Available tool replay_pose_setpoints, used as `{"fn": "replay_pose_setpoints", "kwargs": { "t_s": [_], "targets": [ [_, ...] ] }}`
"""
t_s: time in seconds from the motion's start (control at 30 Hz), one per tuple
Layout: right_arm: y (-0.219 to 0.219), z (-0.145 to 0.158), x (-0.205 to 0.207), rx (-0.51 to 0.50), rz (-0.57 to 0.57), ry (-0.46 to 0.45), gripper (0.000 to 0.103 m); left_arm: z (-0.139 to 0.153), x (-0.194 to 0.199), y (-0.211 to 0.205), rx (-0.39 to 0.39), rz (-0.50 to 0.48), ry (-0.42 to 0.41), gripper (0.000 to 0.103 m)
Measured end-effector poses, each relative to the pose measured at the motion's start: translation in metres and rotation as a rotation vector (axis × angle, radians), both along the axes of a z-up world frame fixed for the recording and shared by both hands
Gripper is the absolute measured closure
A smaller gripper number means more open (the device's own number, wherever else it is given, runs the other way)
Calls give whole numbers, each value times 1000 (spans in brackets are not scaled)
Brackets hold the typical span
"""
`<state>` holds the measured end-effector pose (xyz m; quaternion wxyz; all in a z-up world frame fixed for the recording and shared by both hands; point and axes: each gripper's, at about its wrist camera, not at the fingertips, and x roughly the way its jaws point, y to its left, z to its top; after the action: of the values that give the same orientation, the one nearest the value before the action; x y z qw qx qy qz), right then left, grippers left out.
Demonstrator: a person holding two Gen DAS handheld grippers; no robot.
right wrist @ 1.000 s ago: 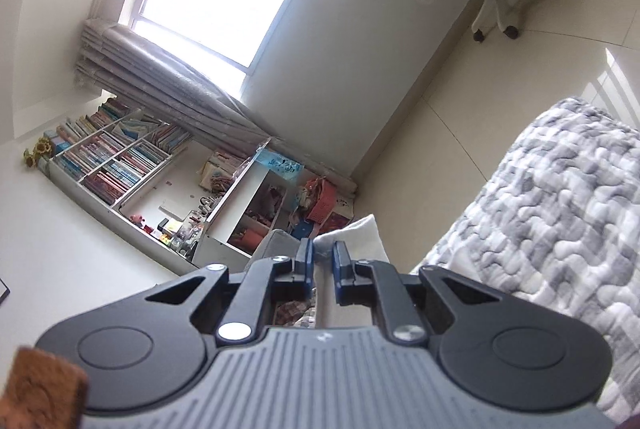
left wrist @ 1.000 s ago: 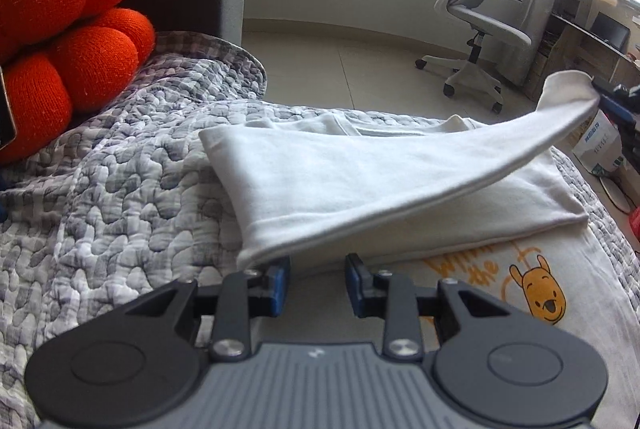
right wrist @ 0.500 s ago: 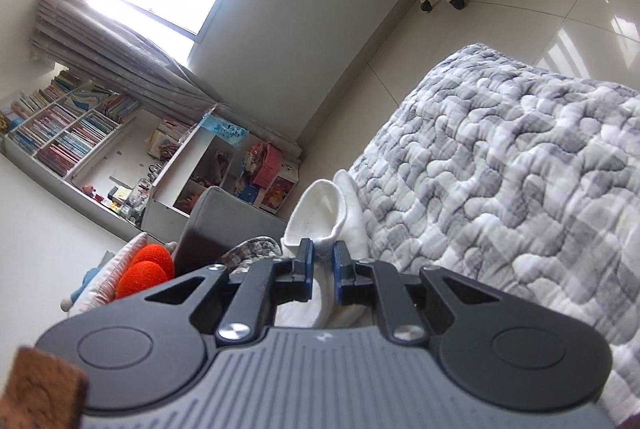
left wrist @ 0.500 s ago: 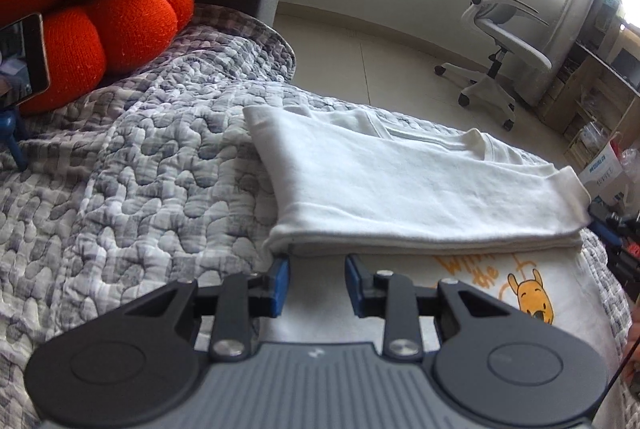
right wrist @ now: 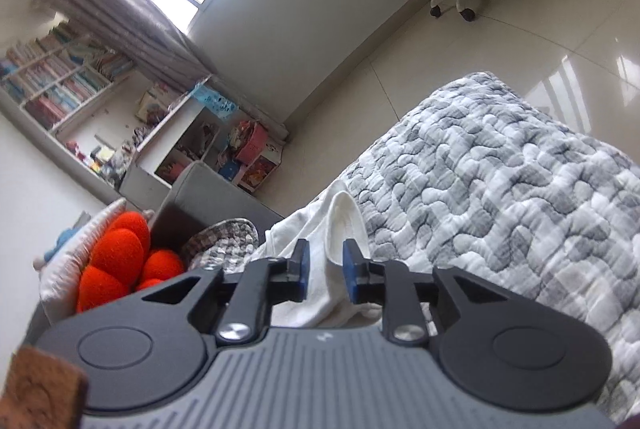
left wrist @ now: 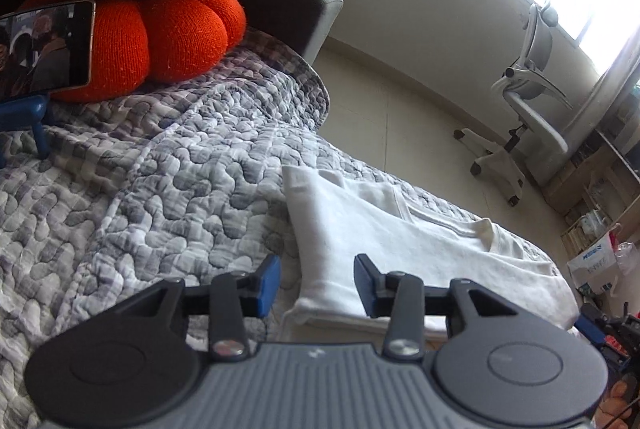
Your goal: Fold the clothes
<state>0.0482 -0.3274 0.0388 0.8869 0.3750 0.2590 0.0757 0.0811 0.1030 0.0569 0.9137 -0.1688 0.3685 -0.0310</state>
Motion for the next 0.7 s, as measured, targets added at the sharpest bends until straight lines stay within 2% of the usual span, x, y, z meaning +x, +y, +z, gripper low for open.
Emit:
{"fn": "replay_pose_setpoints", "kwargs": {
  "t_s": [0.03, 0.13, 0.17, 0.2, 0.27, 0.33, 0.43, 0.53, 0.63, 0.7],
  "targets": [
    [4, 1, 2, -35, 10, 5, 60, -2, 3, -4, 22, -4, 5, 62],
    [15, 0, 7, -127, 33, 14, 59, -10, 10, -14, 100, -13, 27, 63],
    [17, 0, 6, -148, 37, 7, 70, -13, 11, -14, 115, -11, 32, 66],
    [20, 0, 5, -169, 41, 1, 91, -15, 12, -13, 122, -9, 36, 75],
    [25, 0, 3, -211, 49, -13, 95, -15, 9, -5, 84, -3, 22, 85],
    [30, 0, 0, -253, 57, -27, 97, -11, 5, 0, 83, 12, 0, 96],
    [39, -2, 0, -324, 66, -27, 97, -11, 4, 12, 36, 23, -10, 96],
    [41, -15, 11, -368, 40, 40, 97, -17, 6, 4, 85, -1, -6, 96],
    [39, -13, 9, -398, 27, 14, 97, -15, 5, 5, 83, -6, -10, 95],
    [38, -11, 10, -425, 28, 20, 97, -16, 6, 8, 76, 1, -4, 90]
  ]
}}
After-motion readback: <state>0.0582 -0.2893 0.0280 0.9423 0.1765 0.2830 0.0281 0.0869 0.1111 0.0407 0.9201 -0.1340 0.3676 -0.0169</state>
